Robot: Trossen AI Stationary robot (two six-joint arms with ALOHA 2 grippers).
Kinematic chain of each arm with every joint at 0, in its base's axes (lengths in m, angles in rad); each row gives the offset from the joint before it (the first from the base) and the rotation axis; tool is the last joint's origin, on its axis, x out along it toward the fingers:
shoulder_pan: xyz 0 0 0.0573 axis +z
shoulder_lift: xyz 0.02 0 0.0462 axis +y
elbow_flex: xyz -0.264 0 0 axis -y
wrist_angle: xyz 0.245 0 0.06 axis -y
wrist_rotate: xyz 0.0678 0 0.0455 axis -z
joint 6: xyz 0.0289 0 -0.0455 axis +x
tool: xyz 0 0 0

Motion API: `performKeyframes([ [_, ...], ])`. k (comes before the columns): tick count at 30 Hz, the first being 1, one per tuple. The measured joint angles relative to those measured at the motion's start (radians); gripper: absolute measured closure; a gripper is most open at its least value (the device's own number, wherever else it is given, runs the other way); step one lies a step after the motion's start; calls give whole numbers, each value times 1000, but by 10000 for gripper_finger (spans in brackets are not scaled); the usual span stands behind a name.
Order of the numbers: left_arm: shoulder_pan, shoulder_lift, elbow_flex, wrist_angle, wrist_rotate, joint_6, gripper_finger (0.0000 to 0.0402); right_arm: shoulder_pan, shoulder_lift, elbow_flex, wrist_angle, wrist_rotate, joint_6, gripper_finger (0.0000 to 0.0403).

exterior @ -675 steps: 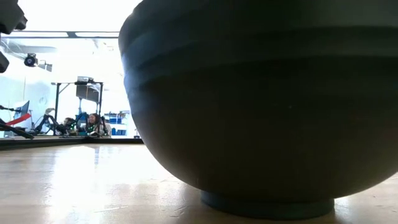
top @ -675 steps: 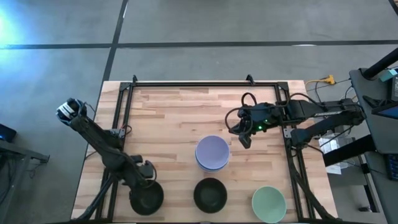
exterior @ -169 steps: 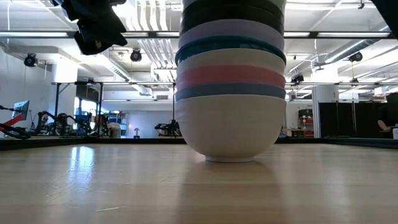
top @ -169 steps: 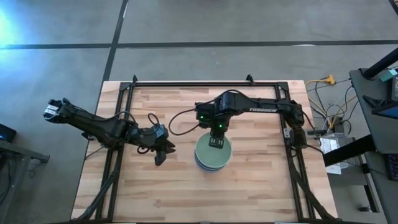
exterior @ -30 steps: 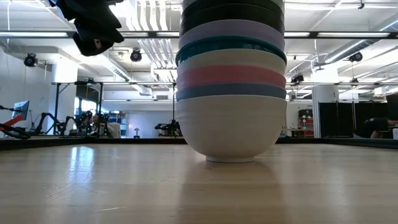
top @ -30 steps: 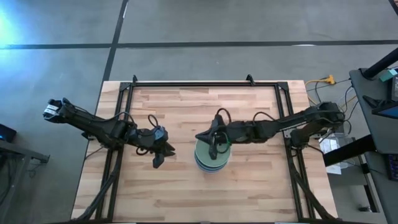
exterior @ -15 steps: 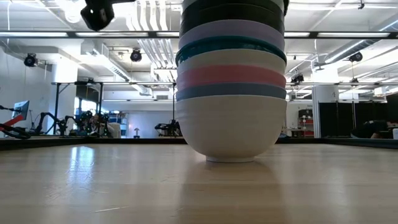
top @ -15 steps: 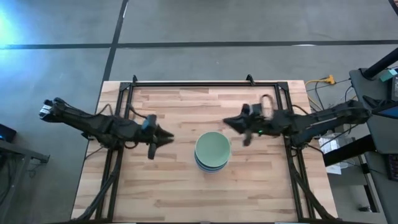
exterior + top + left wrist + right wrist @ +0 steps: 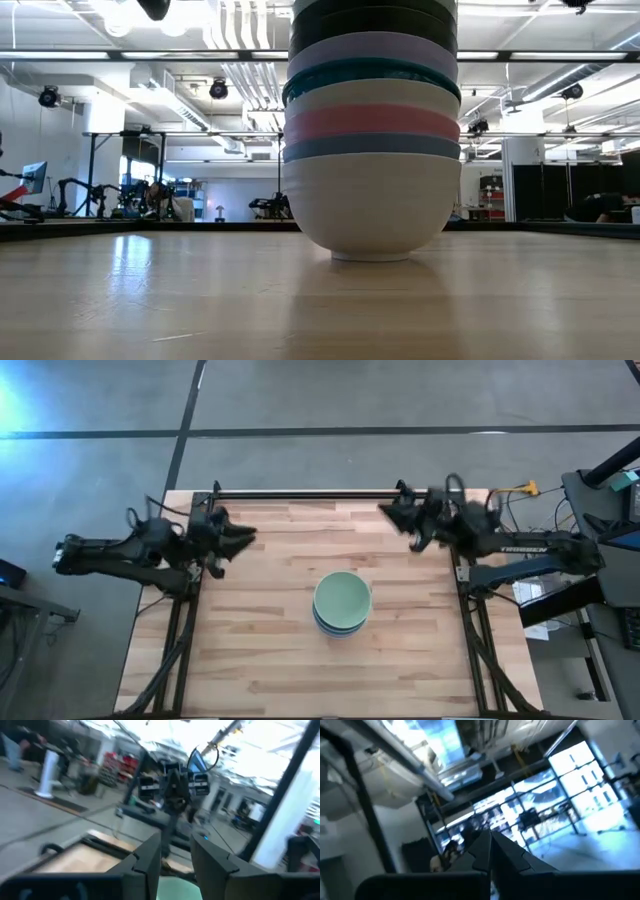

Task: Nest bowls inside each other
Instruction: Return to Home Position

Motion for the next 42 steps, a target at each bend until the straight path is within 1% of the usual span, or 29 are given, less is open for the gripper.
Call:
performKeyframes([
  [3, 54, -62, 0, -5, 0, 37, 311, -135, -49, -1, 19, -80, 29, 394],
  [6, 83, -120, 0, -45, -2, 60, 311, -211, -142, -26, 30, -91, 25, 394],
  [8, 86, -209, 0, -100, -3, 61, 311, -241, -214, -53, 6, -88, 5, 394],
  [9, 86, -255, -2, -135, -9, 61, 311, -251, -254, -67, -16, -76, -4, 394],
  [12, 85, -376, -23, -212, -74, 54, 311, -268, -393, -119, -125, -11, -39, 394],
  [14, 85, -468, -55, -199, -105, 52, 311, -268, -484, -161, -205, 46, -52, 394],
  [16, 85, -542, -92, -167, -129, 52, 311, -268, -574, -210, -236, 68, -40, 394],
  [18, 85, -595, -144, -191, -148, 40, 311, -268, -664, -265, -249, 71, 0, 394],
  [19, 86, -598, -166, -163, -151, 25, 311, -268, -714, -295, -255, 71, 20, 394],
  [22, 85, -591, -210, -146, -153, -22, 311, -268, -861, -384, -308, 75, 103, 394],
  [26, 85, -515, -287, -137, -140, -139, 311, -265, -1026, -498, -370, 75, 225, 394],
  [27, 85, -502, -314, -141, -133, -163, 311, -265, -1024, -515, -359, 71, 249, 394],
  [30, 84, -491, -371, -59, -128, -188, 311, -259, -1004, -549, -367, 46, 289, 394],
  [31, 84, -501, -394, -66, -134, -192, 311, -259, -996, -556, -347, 42, 300, 394],
  [34, 83, -547, -454, -40, -156, -234, 311, -259, -1012, -590, -380, 19, 343, 394],
  [37, 84, -611, -519, -32, -165, -280, 311, -259, -1024, -623, -363, -48, 410, 394],
  [39, 83, -595, -554, -32, -163, -290, 311, -259, -1022, -651, -371, -95, 446, 394],
  [40, 83, -599, -560, -6, -161, -292, 311, -257, -1020, -667, -372, -108, 459, 394],
  [42, 82, -592, -589, 21, -165, -321, 311, -259, -1024, -706, -365, -109, 479, 394],
])
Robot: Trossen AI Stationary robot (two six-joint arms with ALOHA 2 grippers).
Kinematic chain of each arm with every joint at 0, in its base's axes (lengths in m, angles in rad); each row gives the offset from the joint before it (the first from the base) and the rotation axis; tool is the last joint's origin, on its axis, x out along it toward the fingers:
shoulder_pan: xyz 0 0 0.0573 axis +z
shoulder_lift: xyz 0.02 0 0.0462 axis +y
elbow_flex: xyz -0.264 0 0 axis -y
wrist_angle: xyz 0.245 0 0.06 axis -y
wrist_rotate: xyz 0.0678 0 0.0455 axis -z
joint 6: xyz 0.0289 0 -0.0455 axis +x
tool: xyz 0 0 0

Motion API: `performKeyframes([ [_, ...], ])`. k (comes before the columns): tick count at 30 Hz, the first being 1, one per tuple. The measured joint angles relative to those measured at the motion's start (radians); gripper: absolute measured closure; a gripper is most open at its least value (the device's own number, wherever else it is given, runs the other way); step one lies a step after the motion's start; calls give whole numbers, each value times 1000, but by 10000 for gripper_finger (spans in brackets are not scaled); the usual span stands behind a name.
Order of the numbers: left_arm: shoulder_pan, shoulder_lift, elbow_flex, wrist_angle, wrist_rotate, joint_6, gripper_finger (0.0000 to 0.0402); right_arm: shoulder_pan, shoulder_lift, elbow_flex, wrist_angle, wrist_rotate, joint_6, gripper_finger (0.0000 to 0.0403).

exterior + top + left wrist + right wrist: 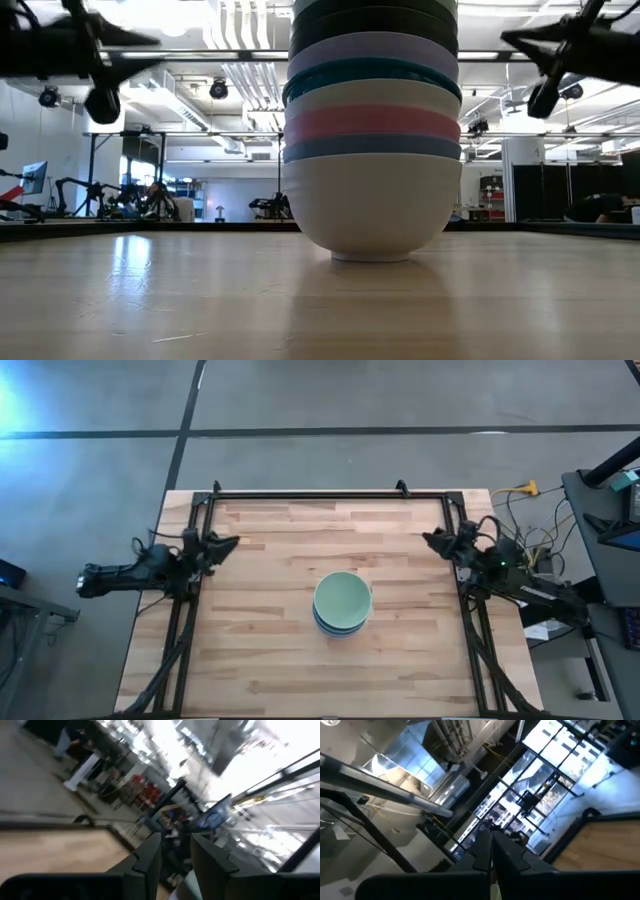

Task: Nest bowls inside each other
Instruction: Return to Home Position

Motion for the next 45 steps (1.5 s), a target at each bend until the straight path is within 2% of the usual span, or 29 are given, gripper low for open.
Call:
performKeyframes([
  [2, -1, -7, -39, -5, 1, -33, 311, 0, 0, -36, 22, -6, 36, 394],
  [6, -4, -7, -102, 86, -5, -71, 311, 0, 1, -37, -119, -40, 54, 394],
  [10, -4, -1, -109, -7, -67, -100, 311, 0, 0, -37, -158, -62, 40, 394],
  [13, -4, -8, -109, -47, -75, -120, 311, 0, 0, -36, -165, -63, 2, 394],
  [20, -4, 13, -110, -74, 4, -127, 311, 1, 6, -35, -310, -172, -46, 394],
  [24, -4, 34, -110, -78, 34, 18, 311, 0, 29, -33, -314, -191, -82, 394],
  [26, -4, 50, -111, -82, 86, 77, 311, 0, 43, -33, -314, -190, -105, 394],
  [28, -4, 60, -111, -93, 190, 97, 311, 1, 58, -33, -314, -190, -112, 394],
  [31, -4, 90, -111, -113, 317, 156, 311, 1, 71, -33, -314, -190, -37, 394],
  [33, -4, 111, -111, -119, 362, 179, 311, 0, 76, -33, -314, -190, 31, 394],
  [35, -4, 135, -111, -126, 373, 191, 311, 0, 78, -33, -314, -195, 34, 394],
  [37, -4, 164, -112, -127, 375, 192, 311, 1, 78, -33, -313, -210, -33, 394],
  [41, -4, 226, -112, -130, 375, 192, 311, 1, 83, -33, -313, -209, -295, 394],
  [45, -4, 293, -113, -132, 376, 199, 311, 0, 83, -33, -313, -208, -358, 394],
])
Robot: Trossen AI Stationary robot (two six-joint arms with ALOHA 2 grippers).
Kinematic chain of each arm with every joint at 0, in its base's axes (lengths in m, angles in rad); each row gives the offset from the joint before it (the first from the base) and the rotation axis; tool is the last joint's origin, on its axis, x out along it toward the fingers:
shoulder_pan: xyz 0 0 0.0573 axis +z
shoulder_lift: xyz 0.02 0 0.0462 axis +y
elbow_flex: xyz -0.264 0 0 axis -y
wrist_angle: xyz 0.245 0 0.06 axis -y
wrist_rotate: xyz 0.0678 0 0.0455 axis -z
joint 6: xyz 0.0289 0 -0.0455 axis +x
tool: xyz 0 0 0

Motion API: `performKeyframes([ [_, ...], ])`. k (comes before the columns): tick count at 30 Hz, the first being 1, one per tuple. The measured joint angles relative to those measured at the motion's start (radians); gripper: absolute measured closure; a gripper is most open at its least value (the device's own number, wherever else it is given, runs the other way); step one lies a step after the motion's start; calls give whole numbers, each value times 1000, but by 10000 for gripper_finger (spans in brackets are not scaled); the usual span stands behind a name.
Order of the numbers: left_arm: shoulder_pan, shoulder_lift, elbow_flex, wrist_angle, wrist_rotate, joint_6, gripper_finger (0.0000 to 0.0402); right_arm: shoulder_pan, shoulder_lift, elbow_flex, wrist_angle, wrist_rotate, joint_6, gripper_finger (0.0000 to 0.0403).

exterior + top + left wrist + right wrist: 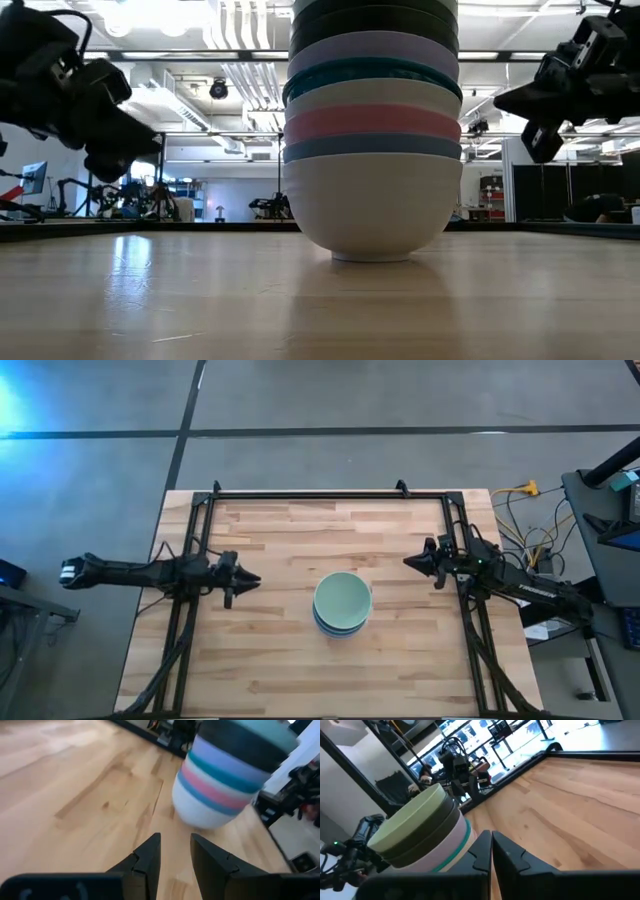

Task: Nest bowls inside each other
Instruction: Return to Home Position

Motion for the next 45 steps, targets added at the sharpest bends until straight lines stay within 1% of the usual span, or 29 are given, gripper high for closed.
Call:
performKeyframes([
  [8, 0, 111, 0, 16, 0, -5, 311, 0, -1, 0, 0, 1, 12, 394],
  [15, 0, 172, -1, 26, 0, -6, 311, 0, -1, 0, 0, 1, 15, 394],
  [45, 0, 350, -1, 34, 0, -6, 311, 0, -1, 0, 0, 2, 15, 394],
])
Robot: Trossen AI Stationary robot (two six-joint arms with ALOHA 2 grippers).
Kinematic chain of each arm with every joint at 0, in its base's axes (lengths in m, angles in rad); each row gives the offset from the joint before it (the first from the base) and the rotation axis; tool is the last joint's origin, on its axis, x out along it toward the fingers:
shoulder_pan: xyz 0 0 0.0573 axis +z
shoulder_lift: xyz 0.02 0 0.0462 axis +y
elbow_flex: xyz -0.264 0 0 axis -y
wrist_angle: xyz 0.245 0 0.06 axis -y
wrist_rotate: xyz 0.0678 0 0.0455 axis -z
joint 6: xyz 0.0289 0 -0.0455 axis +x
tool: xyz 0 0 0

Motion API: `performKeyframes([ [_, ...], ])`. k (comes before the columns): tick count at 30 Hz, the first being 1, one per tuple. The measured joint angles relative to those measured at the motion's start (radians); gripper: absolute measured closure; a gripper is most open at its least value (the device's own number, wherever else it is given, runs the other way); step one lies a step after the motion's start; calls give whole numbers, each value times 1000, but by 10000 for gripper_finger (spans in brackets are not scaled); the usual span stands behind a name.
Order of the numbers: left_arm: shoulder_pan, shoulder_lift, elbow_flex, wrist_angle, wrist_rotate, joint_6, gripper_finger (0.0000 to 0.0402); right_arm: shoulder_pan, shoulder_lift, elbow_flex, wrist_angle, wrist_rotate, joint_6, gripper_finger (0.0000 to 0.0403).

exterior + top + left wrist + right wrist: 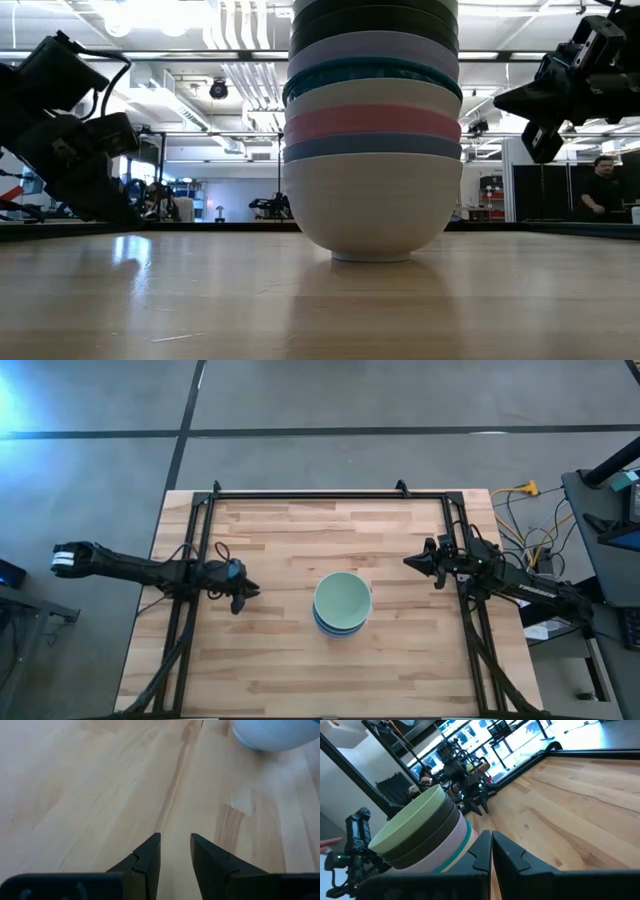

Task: Nest bowls inside each other
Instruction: Return to Home Position

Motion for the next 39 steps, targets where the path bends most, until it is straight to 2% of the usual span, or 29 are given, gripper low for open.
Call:
performKeyframes([
  [5, 0, 23, 0, -15, 0, 0, 311, 0, 0, 0, 0, 0, 0, 394],
  [7, 0, -16, 0, -27, 2, 0, 311, 0, 0, 0, 0, 0, 1, 394],
  [14, 2, -430, 0, -22, 2, 0, 311, 0, 0, 0, 0, 0, 2, 394],
  [20, 2, -665, 0, -11, 1, 0, 311, 0, 0, 0, 0, 0, 2, 394],
  [24, 1, -646, 0, 60, -3, 0, 311, 0, 3, 0, 1, 0, 1, 394],
  [39, 1, -610, 0, 79, -2, 0, 311, 0, 13, 0, 1, -2, 0, 394],
])
